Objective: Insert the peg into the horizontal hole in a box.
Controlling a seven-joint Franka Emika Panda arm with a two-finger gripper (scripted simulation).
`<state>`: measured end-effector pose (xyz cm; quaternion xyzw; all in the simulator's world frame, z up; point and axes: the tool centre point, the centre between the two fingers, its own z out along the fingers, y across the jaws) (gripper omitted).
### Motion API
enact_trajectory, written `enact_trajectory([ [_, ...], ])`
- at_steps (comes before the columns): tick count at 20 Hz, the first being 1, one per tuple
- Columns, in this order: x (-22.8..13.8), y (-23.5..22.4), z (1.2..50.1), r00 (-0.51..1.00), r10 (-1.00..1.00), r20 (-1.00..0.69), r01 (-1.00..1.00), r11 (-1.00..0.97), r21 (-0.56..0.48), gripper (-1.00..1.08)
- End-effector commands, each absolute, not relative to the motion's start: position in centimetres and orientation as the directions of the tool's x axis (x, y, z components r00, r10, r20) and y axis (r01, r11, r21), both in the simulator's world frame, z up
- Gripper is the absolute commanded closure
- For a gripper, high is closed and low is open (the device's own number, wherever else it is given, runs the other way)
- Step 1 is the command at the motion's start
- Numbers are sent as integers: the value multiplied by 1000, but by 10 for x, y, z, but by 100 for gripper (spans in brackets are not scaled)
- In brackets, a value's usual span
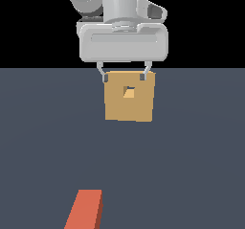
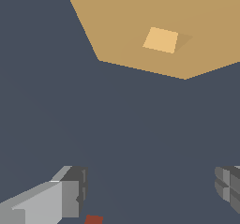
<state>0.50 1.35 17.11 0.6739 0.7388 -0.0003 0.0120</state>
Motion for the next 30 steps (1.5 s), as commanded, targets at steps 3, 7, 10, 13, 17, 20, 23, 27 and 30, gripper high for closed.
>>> enact_trajectory([
  [3,5,12,171,-91,996,-18,996,91,16,-92],
  [7,3,-3,166,-85,996,-17,996,86,15,-92],
  [10,0,-23,160,-77,997,-16,997,78,14,-92],
  [13,-5,-51,151,-67,998,-15,998,67,13,-92],
  [17,-13,-100,136,-48,999,-13,999,48,11,-92],
  [20,-20,-141,122,-32,999,-11,999,33,9,-92],
  [23,-27,-182,109,-17,1000,-9,1000,17,7,-92],
  [27,-37,-233,92,2,1000,-6,1000,-2,4,-92],
  [30,-43,-263,82,14,1000,-4,1000,-14,3,-92],
])
